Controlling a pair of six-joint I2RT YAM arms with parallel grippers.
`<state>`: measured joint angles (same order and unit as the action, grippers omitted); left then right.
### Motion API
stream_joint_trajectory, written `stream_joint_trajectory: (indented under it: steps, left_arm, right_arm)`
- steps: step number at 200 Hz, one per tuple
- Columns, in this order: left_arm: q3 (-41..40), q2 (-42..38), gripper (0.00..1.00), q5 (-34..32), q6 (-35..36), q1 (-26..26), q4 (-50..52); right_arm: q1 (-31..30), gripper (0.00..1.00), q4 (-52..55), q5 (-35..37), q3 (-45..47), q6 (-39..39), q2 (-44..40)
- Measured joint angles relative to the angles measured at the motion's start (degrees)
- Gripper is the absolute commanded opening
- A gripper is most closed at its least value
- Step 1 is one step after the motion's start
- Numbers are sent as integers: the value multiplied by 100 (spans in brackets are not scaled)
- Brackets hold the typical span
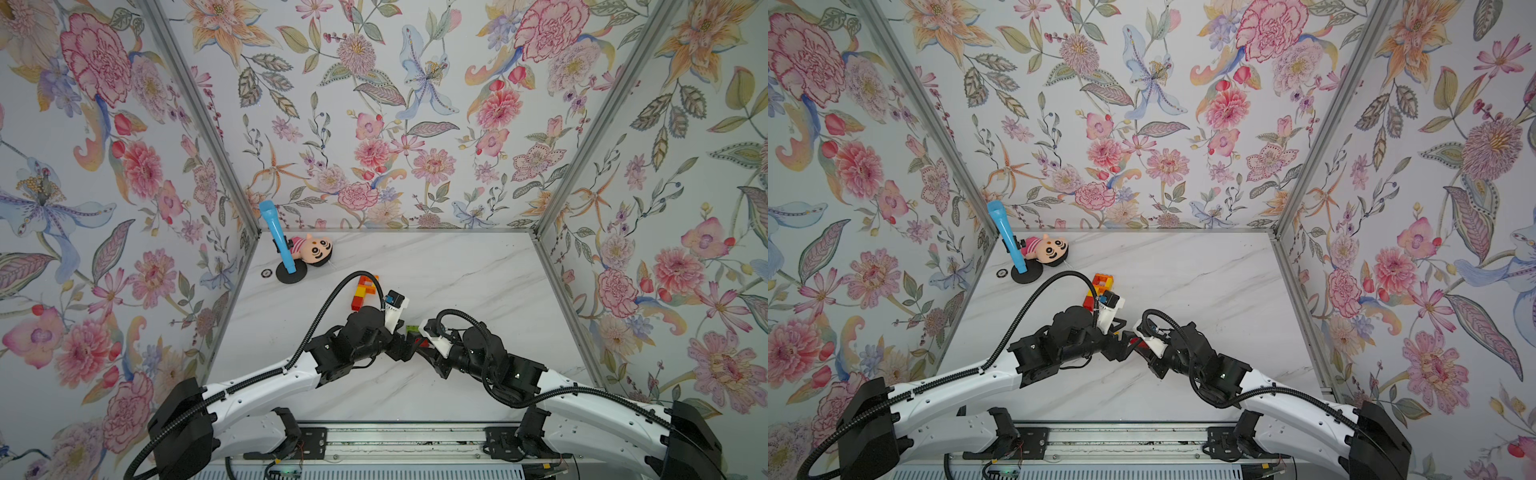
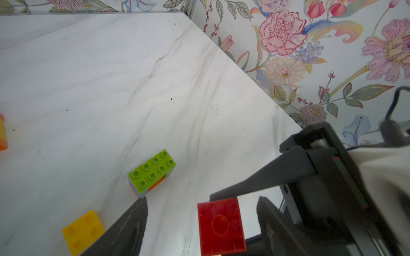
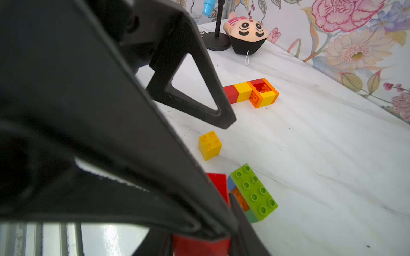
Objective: Assemble the letter p with lego
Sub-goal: Place the lego brick at the center of the board.
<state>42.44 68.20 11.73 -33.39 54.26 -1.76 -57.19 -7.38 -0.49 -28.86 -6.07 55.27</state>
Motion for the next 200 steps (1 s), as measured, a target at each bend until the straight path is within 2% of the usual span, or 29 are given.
stream_joint_trajectory:
  steps: [43, 130, 173, 200]
  left_arm:
    - [15, 223, 64, 334, -4, -17, 223]
    - [96, 361, 57, 909, 0, -103, 295]
    - [243, 372, 62, 1062, 107, -118, 476]
    - [350, 505, 59, 1108, 146, -118, 546]
  right_arm:
    - [-269, 23, -214, 341, 225, -424, 35]
    - [-361, 22, -715, 723, 592, -752, -94]
    - [-400, 22, -938, 787, 680, -874, -107]
    - [-452, 22, -1049, 813, 726, -946, -105]
